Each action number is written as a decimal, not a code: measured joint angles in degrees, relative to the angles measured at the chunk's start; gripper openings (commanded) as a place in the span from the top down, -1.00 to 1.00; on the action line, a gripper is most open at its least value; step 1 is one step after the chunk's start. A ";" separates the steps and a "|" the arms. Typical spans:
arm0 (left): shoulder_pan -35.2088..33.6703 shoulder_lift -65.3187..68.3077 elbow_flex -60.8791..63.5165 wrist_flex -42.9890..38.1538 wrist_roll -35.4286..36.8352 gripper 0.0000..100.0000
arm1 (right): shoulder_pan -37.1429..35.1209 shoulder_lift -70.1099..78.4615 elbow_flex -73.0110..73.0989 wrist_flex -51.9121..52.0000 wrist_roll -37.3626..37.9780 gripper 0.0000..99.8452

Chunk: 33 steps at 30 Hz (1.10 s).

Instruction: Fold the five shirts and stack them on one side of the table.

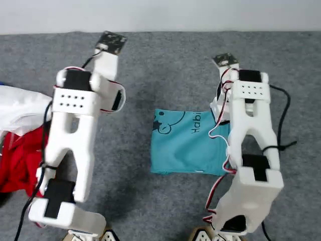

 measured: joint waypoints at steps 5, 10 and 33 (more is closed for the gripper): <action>1.05 2.81 0.00 -0.18 0.35 0.99 | 0.00 6.68 0.00 -6.51 0.00 0.98; 3.34 2.81 0.00 -1.93 0.35 0.99 | -0.18 6.51 -1.23 -2.11 0.00 0.98; 17.14 46.42 -38.77 1.67 0.35 0.95 | 16.79 -10.37 -3.60 18.64 0.26 0.98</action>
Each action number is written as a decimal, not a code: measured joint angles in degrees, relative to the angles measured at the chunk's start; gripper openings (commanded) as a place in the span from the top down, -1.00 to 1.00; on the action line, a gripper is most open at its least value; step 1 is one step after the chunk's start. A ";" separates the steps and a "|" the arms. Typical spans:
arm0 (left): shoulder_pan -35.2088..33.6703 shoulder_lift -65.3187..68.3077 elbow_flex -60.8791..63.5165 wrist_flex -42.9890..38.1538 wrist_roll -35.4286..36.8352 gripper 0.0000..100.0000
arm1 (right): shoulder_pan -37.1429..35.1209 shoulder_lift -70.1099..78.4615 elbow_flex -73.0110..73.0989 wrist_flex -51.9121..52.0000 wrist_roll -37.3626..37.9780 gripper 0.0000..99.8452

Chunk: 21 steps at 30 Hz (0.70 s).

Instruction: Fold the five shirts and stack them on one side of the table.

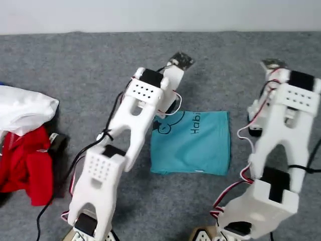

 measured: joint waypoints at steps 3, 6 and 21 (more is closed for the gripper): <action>-0.53 7.03 -6.42 2.55 0.00 0.95 | 1.05 0.00 0.00 0.00 2.20 0.98; -2.11 12.92 -13.19 5.27 0.00 0.95 | 1.67 0.00 0.00 0.00 3.16 0.98; 0.18 8.97 -26.81 7.82 0.00 0.95 | -2.90 0.00 0.00 0.18 3.34 0.94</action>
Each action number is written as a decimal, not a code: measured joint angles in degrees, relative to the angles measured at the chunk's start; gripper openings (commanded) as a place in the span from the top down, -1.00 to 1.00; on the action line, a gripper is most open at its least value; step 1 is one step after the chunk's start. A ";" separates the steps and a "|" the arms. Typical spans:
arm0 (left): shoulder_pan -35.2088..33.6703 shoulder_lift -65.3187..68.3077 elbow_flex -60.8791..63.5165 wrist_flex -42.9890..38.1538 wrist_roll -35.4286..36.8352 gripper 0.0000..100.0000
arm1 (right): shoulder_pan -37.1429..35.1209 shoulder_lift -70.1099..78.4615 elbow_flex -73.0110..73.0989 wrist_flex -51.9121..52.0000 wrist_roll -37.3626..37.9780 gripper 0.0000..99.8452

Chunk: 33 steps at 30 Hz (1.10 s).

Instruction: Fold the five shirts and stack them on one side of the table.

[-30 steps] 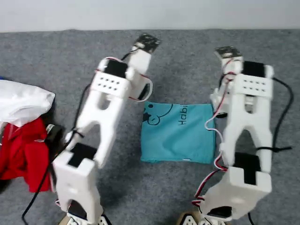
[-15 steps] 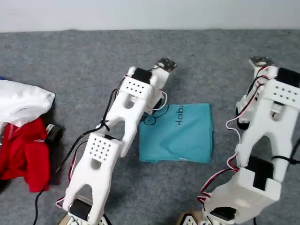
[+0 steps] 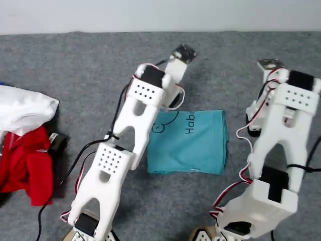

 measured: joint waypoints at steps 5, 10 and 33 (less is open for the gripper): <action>-3.87 -13.45 12.57 0.09 -0.97 0.94 | -4.66 0.00 0.00 0.00 0.00 0.63; -10.20 -30.95 34.73 0.09 -6.33 0.94 | -9.85 -0.26 0.00 0.00 -6.68 0.35; -29.45 -55.21 60.13 0.18 -7.38 0.94 | -23.30 21.98 6.24 -18.02 -24.44 0.37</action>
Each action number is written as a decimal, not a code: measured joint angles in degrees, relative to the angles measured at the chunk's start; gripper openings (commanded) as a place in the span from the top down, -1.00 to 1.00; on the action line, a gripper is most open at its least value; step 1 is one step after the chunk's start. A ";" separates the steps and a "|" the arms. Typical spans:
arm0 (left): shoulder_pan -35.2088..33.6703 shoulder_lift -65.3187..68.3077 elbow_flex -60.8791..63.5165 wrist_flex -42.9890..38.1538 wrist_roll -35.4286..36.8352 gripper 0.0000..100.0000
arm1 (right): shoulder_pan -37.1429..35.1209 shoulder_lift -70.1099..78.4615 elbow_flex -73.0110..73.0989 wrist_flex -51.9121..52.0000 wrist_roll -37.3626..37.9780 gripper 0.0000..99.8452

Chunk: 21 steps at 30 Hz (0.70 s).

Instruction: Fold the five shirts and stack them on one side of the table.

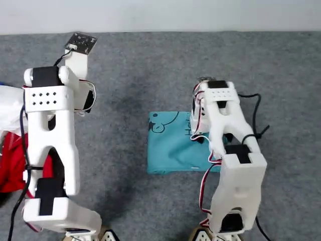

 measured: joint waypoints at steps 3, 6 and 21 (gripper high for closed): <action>0.00 0.00 0.00 0.00 -0.26 0.94 | 0.00 1.41 -0.97 0.00 -0.26 0.61; 0.00 0.00 0.00 0.00 -0.35 0.94 | -0.09 1.85 -1.05 0.00 -0.44 0.88; 0.00 0.00 0.00 0.00 -0.35 0.94 | 7.12 -4.66 0.09 1.32 11.08 0.98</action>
